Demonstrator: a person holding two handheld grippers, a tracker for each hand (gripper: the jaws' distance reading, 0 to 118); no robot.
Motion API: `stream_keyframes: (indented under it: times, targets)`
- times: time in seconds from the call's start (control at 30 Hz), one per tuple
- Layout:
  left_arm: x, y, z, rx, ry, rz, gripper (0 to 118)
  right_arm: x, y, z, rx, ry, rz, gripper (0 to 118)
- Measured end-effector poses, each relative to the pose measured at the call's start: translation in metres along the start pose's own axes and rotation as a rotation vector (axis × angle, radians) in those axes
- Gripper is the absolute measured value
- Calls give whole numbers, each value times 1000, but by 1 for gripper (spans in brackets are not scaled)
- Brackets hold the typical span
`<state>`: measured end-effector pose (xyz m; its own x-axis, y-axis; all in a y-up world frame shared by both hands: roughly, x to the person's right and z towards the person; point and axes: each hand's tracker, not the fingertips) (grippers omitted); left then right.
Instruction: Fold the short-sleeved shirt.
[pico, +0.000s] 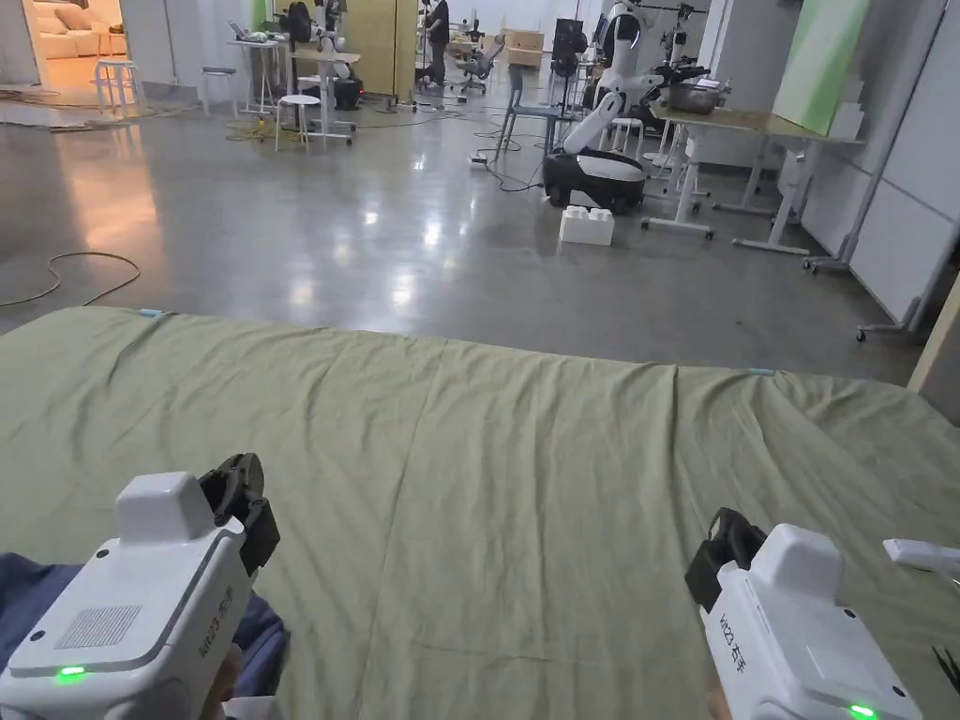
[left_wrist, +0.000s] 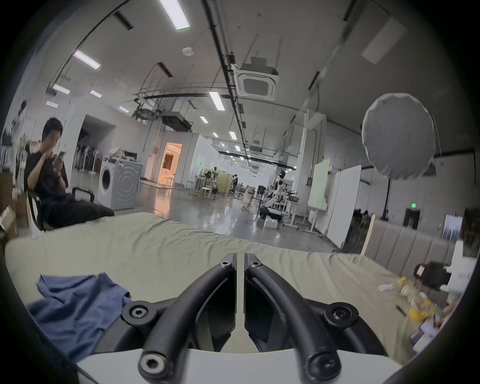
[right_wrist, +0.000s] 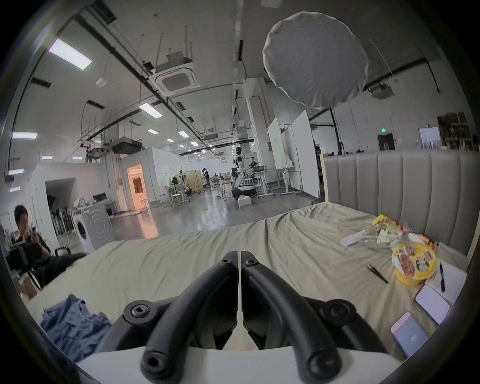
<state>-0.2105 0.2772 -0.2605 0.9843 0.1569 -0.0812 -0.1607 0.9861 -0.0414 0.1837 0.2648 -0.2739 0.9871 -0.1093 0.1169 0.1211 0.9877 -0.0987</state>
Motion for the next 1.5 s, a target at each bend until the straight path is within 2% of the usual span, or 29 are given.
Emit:
stream_keyframes:
  times: [0.07,0.17,0.23,0.3,0.37,0.43,0.67,0.7,0.73,0.8,0.83,0.87,0.97,1.03,1.13,1.17,1.2,1.27,1.3,1.33,1.37,1.4,1.43,1.5]
  targets:
    - [-3,1,0,-15,11,-34,5,-4,0,1,3,-14,70,3]
    - [-6,5,6,-47,26,-102,5,-9,0,4,8,-3,103,3]
    - [-14,5,9,-96,45,-161,5,-14,-1,5,17,14,157,3]
    - [-38,-2,3,-157,43,-167,5,-20,-2,7,26,30,185,3]
    - [-55,-4,6,-210,55,-182,5,-22,-2,8,20,48,180,3]
    - [-73,-9,16,-282,78,-215,5,-23,-6,6,-22,84,123,3]
    - [-157,-30,31,-611,168,-153,6,-34,-26,1,-91,114,157,3]
    - [-170,-36,31,-662,179,-141,18,-36,-30,0,-99,118,161,3]
    - [-180,-43,30,-718,191,-134,37,-37,-33,0,-108,120,165,3]
    - [-194,-56,28,-796,229,-118,90,-40,-38,-1,-134,125,163,3]
    - [-204,-64,26,-829,239,-104,101,-41,-41,-2,-146,127,159,3]
    - [-206,-70,25,-837,260,-92,103,-41,-43,-3,-153,129,161,3]
    - [-219,-89,20,-879,241,11,103,-44,-49,-3,-172,132,172,3]
    - [-218,-102,14,-927,232,24,102,-45,-51,-3,-186,133,179,3]
    - [-209,-121,11,-975,196,-35,94,-46,-54,-3,-196,136,190,3]
    - [-197,-122,14,-921,248,-148,89,-46,-56,-3,-199,135,195,3]
    - [-196,-125,18,-889,244,-153,77,-46,-56,-3,-202,137,197,3]
    - [-187,-121,19,-897,239,-139,74,-47,-59,-3,-206,139,203,3]
    - [-183,-119,20,-889,239,-146,68,-47,-60,-3,-209,139,204,3]
    - [-180,-119,23,-879,234,-155,54,-47,-61,-3,-211,140,202,3]
    - [-177,-119,24,-864,241,-191,37,-48,-62,-3,-214,139,198,3]
    - [-177,-121,24,-855,256,-230,11,-48,-63,-3,-218,141,194,3]
    - [-178,-122,24,-853,261,-243,6,-49,-64,-3,-220,141,192,3]
    - [-184,-120,27,-851,256,-181,5,-50,-65,-2,-225,145,192,3]
